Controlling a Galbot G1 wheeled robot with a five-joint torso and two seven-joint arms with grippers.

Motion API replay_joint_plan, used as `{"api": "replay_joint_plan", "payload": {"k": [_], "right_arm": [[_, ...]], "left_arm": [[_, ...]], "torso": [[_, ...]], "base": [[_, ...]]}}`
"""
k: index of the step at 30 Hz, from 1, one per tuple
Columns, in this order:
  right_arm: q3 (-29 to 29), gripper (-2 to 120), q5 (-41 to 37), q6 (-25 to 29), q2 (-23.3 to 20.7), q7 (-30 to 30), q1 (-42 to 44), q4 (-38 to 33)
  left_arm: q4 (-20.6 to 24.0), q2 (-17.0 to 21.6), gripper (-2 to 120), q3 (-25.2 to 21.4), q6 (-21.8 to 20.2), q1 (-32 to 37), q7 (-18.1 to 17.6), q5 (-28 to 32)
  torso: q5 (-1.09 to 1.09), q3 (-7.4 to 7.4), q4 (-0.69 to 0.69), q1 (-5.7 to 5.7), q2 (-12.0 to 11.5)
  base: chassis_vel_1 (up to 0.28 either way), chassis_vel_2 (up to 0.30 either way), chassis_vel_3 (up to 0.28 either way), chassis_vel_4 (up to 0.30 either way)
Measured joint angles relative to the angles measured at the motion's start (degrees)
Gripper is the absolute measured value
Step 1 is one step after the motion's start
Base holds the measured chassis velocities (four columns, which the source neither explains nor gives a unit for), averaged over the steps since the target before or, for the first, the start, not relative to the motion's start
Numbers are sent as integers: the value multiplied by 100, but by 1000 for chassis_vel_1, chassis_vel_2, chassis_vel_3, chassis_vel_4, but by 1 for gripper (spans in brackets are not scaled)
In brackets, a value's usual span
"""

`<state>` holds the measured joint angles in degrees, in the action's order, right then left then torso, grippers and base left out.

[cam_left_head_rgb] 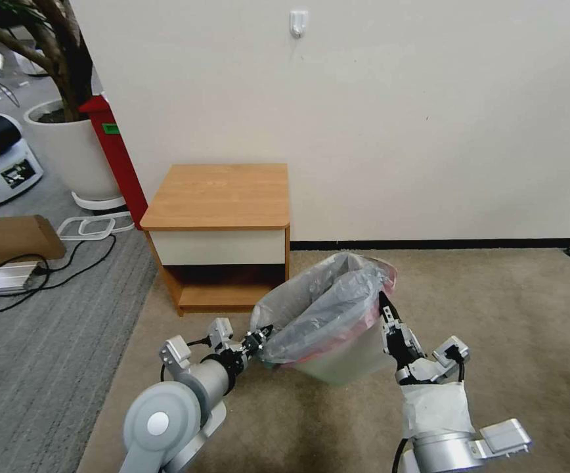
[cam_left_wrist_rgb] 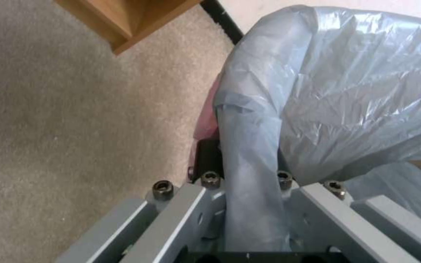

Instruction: Pick up the garbage bag from the table and place it over the trash can.

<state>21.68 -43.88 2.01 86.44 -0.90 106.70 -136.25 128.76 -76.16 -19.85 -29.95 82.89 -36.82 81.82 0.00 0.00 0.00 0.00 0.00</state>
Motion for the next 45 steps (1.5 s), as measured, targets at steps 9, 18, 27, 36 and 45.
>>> {"api": "replay_joint_plan", "payload": {"k": [9,18,27,36,45], "right_arm": [[135,0,460,110,-46,-82,-22,215],[66,16,802,464,-120,-112,357,-201],[103,48,721,652,-348,193,503,-623],[229,80,517,-112,-570,286,-509,-390],[139,100,267,-339,-440,238,-897,135]], "left_arm": [[101,9,4,-2,-1,32,0,31],[112,104,4,-219,-47,31,25,74],[73,314,4,-478,-119,-60,31,313],[294,704,4,-557,-161,102,176,342],[440,856,4,-565,-222,238,378,256]], "torso": [[0,0,0,0,0],[-1,0,0,0,0],[-2,0,-1,0,0],[0,0,0,0,0],[0,0,0,0,0]], "base": [[0,0,0,0],[0,0,0,0],[0,0,0,0],[0,0,0,0],[0,0,0,0]]}}
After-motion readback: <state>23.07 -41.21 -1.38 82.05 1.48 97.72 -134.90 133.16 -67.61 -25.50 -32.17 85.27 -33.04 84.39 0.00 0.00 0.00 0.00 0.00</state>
